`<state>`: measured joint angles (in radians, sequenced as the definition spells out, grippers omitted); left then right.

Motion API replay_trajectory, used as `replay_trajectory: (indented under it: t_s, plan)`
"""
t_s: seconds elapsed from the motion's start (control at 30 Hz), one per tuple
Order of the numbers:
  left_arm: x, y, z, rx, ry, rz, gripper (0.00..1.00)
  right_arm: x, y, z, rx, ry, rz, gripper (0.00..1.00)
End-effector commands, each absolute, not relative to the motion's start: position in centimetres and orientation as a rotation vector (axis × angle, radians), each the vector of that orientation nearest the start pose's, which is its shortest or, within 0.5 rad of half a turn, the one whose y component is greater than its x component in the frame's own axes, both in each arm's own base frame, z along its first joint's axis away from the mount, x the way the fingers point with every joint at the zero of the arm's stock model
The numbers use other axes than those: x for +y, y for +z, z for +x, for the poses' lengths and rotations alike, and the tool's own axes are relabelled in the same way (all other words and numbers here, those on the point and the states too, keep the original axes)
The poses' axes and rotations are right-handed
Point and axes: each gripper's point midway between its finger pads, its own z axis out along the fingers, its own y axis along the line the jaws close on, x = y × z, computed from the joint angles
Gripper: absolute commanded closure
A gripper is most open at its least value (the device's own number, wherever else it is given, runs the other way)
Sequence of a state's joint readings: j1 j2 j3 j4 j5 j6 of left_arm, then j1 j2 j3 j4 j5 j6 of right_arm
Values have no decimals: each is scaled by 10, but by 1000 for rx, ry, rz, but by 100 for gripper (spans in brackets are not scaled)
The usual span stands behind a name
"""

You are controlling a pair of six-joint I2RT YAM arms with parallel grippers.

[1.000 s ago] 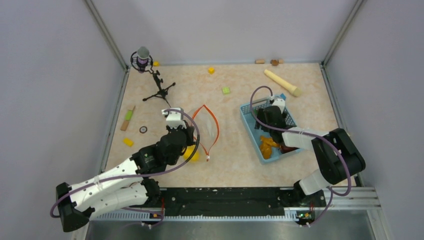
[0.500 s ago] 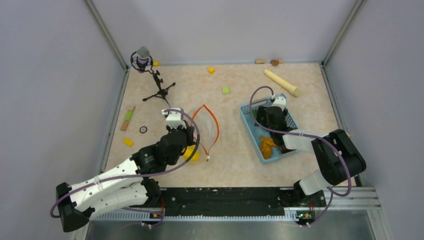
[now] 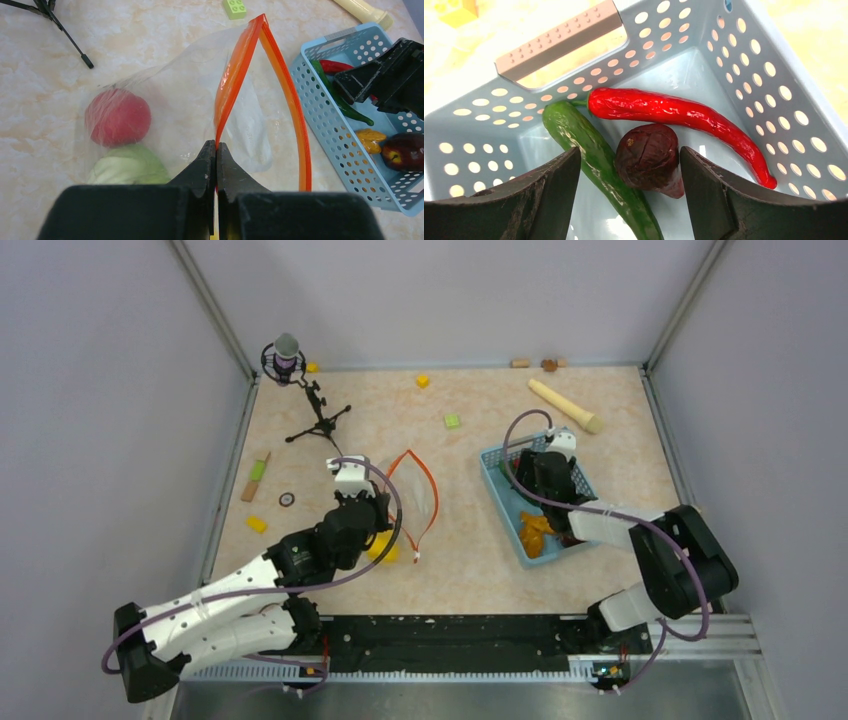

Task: Place the food in the zip-top bag and seal the zipper
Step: Pick up the fake fruit from the bin.

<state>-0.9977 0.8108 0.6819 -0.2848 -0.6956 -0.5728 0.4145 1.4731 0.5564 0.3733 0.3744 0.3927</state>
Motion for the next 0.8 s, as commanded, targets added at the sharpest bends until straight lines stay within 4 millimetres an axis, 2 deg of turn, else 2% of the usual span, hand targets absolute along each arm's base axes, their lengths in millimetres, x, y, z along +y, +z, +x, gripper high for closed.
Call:
replay_trajectory:
  t_s: [0.0, 0.1, 0.3, 0.63, 0.7, 0.77]
  plan:
    - [-189, 216, 234, 1877, -403, -36, 100, 102, 84, 371, 1983, 132, 262, 29]
    - [-190, 215, 234, 1881, -401, -32, 100, 98, 85, 371, 1976, 148, 279, 32]
    - [-192, 214, 234, 1884, -403, -29, 100, 83, 66, 372, 2035, 106, 333, 33]
    - [-192, 214, 234, 1885, -404, -28, 100, 91, 46, 379, 2099, 120, 301, 39]
    - [-192, 215, 234, 1885, -406, -31, 100, 91, 42, 380, 2104, 115, 297, 44]
    - [-192, 215, 234, 1885, -410, -33, 100, 91, 41, 380, 2107, 113, 299, 56]
